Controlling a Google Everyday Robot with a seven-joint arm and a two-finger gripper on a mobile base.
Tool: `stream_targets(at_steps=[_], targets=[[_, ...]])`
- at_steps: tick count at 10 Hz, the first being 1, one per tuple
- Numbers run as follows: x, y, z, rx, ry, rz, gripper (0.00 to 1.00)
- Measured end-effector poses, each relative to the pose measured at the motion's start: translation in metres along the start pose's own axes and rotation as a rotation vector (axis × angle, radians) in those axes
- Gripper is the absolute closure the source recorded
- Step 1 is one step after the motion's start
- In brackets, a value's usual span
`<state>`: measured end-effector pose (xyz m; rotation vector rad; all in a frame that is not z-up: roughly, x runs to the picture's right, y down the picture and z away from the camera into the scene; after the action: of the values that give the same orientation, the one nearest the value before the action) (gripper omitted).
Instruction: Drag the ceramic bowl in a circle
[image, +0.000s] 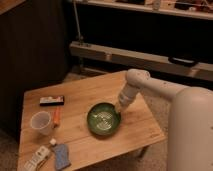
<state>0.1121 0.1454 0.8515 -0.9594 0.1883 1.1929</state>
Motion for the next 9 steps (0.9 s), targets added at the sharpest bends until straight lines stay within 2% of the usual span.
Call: stream_targets(at_steps=[3, 5, 7, 9], targets=[[0.082, -0.027, -0.009, -0.018, -0.04, 0.081, 1.0], [0.128, -0.031, -0.008, -0.033, -0.038, 0.076, 1.0], [0.151, -0.034, -0.006, -0.052, -0.039, 0.04, 1.0], [0.158, -0.027, -0.002, -0.073, -0.031, -0.011, 1.0]])
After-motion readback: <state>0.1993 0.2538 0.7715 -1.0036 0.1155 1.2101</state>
